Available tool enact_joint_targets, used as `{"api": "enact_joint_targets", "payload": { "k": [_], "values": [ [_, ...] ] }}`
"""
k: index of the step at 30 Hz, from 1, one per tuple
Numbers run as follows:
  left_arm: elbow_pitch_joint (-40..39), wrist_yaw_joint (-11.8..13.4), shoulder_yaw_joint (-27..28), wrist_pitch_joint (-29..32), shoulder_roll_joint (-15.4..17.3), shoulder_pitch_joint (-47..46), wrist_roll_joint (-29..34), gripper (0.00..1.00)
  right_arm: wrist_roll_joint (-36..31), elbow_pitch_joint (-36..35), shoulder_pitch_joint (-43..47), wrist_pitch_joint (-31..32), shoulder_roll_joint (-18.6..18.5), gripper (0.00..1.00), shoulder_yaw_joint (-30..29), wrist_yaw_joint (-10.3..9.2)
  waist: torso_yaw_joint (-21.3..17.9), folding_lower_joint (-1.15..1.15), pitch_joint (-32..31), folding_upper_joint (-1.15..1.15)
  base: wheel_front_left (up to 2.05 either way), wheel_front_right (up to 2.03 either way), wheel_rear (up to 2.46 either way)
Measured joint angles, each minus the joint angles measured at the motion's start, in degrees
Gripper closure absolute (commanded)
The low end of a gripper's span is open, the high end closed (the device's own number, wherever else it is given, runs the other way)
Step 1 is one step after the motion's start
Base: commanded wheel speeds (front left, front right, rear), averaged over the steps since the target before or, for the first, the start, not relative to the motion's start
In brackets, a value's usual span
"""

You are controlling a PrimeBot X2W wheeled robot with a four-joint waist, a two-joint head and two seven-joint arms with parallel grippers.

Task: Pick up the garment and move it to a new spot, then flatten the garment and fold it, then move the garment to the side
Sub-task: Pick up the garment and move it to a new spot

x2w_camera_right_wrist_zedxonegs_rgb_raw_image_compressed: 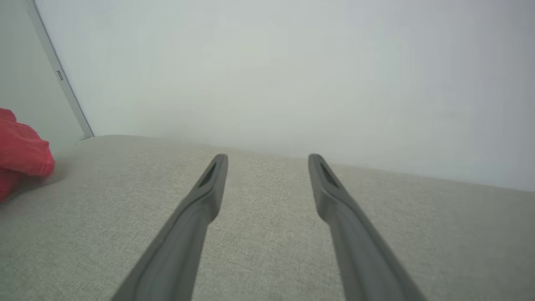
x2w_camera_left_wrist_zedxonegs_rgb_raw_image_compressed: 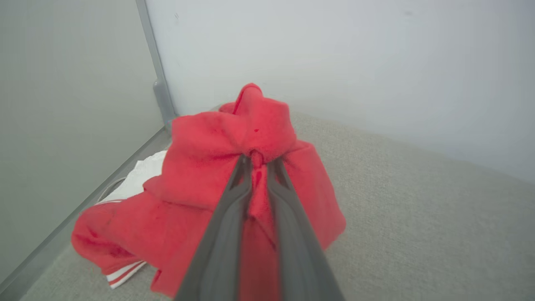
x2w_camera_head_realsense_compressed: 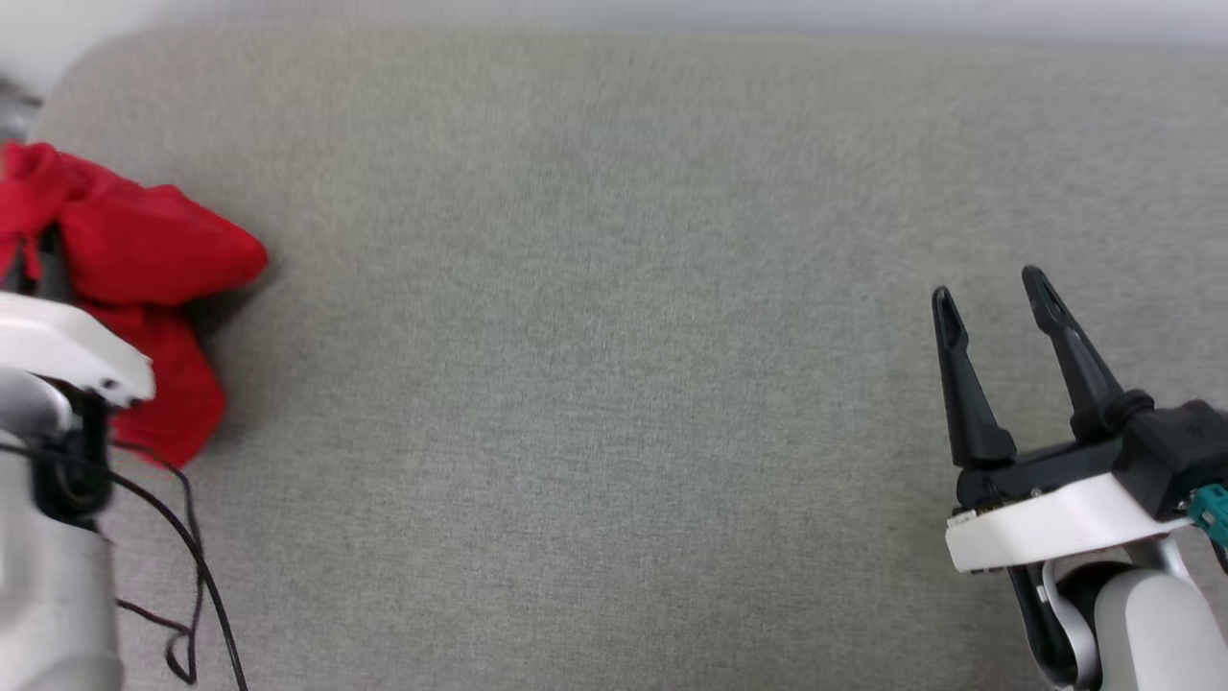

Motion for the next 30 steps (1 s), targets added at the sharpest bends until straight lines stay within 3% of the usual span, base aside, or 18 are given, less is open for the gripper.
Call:
{"api": "enact_joint_targets", "payload": {
  "k": [9,16,23,30],
  "values": [
    [-9.7,-1.2,-5.4,-4.7,-6.7,8.5,1.4,1.00,0.2,-1.2,3.9,0.9,0.5,0.00,-2.4,0.00,-3.9,-0.01,-6.3,0.00,0.00,0.00,0.00],
    [-14.6,-3.8,-13.3,-2.9,-11.4,11.1,2.6,1.00,2.0,-1.9,4.7,1.3,0.6,0.00,-3.0,0.00,-8.8,-0.01,-7.2,0.00,0.00,0.00,0.00],
    [-15.3,-7.0,-27.3,0.5,-15.5,10.5,5.0,1.00,3.1,-2.2,5.3,1.0,0.6,0.00,-3.6,0.00,-13.7,0.00,-6.4,0.00,0.00,0.00,0.00],
    [-12.4,-7.8,-44.7,2.7,-17.7,9.6,4.6,1.00,4.0,-1.7,4.9,0.3,0.6,0.00,-3.7,-0.01,-16.9,0.00,-3.4,0.00,0.00,0.00,0.00]
  ]
}}
